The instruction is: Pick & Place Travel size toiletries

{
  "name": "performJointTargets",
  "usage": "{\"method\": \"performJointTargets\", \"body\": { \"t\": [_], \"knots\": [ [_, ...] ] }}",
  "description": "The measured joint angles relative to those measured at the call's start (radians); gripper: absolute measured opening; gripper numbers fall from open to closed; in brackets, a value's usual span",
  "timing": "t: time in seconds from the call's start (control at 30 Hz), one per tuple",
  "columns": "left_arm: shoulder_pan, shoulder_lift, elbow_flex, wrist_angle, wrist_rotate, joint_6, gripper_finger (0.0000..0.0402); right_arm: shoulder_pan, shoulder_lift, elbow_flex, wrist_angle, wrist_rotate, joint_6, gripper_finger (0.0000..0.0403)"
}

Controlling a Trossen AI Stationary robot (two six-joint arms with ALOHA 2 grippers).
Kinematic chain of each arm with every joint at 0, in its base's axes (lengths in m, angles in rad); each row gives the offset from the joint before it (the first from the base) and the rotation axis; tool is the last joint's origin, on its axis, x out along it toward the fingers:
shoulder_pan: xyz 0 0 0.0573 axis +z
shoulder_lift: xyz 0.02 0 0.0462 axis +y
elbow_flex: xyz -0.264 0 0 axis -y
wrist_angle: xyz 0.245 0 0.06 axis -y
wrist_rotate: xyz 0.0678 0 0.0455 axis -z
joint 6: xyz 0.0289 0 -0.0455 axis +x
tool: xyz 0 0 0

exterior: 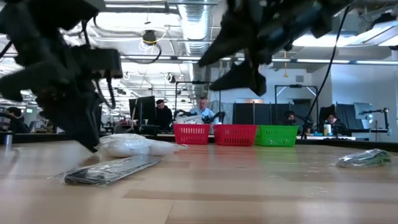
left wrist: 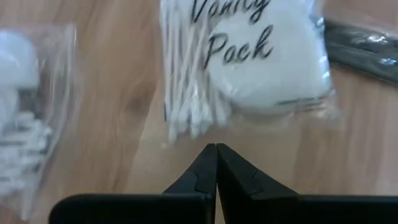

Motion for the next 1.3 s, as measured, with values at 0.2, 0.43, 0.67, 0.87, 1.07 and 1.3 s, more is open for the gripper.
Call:
{"method": "performJointTargets", "body": {
  "t": [0.2, 0.43, 0.67, 0.87, 1.07, 1.3],
  "knots": [
    [-0.007, -0.002, -0.027, 0.036, -0.010, -0.021, 0.0001, -0.036, 0.123, 0.027, 0.063, -0.079, 0.066, 0.0250],
    [-0.043, -0.016, -0.014, 0.061, -0.020, -0.018, 0.0001, -0.087, 0.235, 0.118, 0.055, -0.221, 0.085, 0.0249],
    [-0.077, -0.029, -0.014, 0.099, -0.069, -0.006, 0.0001, -0.096, 0.242, 0.116, -0.020, -0.234, 0.106, 0.0249],
    [-0.064, -0.016, -0.015, 0.165, -0.076, 0.037, 0.0001, -0.097, 0.243, 0.116, -0.018, -0.210, 0.116, 0.0249],
    [-0.054, 0.013, -0.016, 0.185, -0.062, 0.042, 0.0001, -0.095, 0.242, 0.116, -0.018, -0.209, 0.119, 0.0249],
    [-0.053, 0.044, -0.016, 0.193, -0.051, 0.039, 0.0001, -0.089, 0.246, 0.116, -0.017, -0.207, 0.134, 0.0249]
  ]
}}
